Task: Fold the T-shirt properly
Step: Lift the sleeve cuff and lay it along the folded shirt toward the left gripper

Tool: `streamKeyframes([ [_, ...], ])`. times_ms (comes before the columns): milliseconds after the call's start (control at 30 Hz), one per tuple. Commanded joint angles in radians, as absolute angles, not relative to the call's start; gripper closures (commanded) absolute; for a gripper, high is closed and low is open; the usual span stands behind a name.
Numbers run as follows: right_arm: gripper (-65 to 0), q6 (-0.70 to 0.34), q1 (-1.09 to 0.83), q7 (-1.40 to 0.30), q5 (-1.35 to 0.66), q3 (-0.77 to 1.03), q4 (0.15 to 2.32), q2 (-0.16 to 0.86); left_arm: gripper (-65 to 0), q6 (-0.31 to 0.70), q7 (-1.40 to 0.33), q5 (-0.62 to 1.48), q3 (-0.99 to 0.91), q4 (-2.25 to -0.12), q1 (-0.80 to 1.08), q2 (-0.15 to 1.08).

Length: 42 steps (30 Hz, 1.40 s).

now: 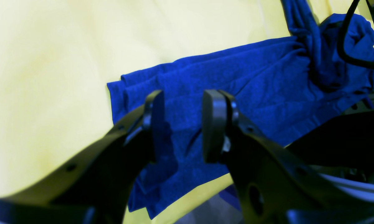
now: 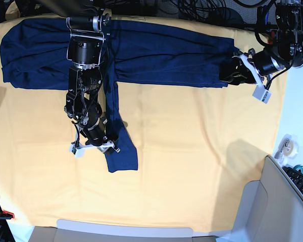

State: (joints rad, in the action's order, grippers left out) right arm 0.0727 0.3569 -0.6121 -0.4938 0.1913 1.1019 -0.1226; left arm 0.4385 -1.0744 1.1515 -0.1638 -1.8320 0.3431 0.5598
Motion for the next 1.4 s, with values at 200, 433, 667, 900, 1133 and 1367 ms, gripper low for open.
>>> streamKeyframes([
  [200, 0.0, 0.067, 0.36, -0.653, -0.493, 0.183, 1.118, -0.128, -20.2, 0.443, -1.063, 1.167, -0.17, -1.845, 0.334, 0.576],
  [433, 0.0, 0.065, 0.266, -0.717, -0.496, -0.002, 1.372, -0.134, -20.2, 0.443, -1.053, 1.167, -0.231, -1.848, 0.332, 0.578],
  [667, 0.0, 0.074, 0.091, -0.73, -0.492, -0.367, 1.69, -0.076, -20.2, 0.443, -1.063, 1.168, -0.395, -1.848, 0.332, 0.576],
  [900, 0.0, 0.076, -0.001, -0.73, -0.492, -0.63, 1.873, 0.016, -20.2, 0.444, -1.063, 1.168, -0.433, -1.848, 0.334, 0.578],
  [1133, 0.0, 0.077, 0.019, -0.73, -0.492, -0.708, 1.913, 0.041, -20.2, 0.444, -1.063, 1.168, -0.432, -1.85, 0.335, 0.578],
  [1367, 0.0, 0.077, 0.122, -0.73, -0.492, -0.858, 1.779, 0.035, -20.2, 0.444, -1.063, 1.168, -0.433, -1.85, 0.337, 0.578],
])
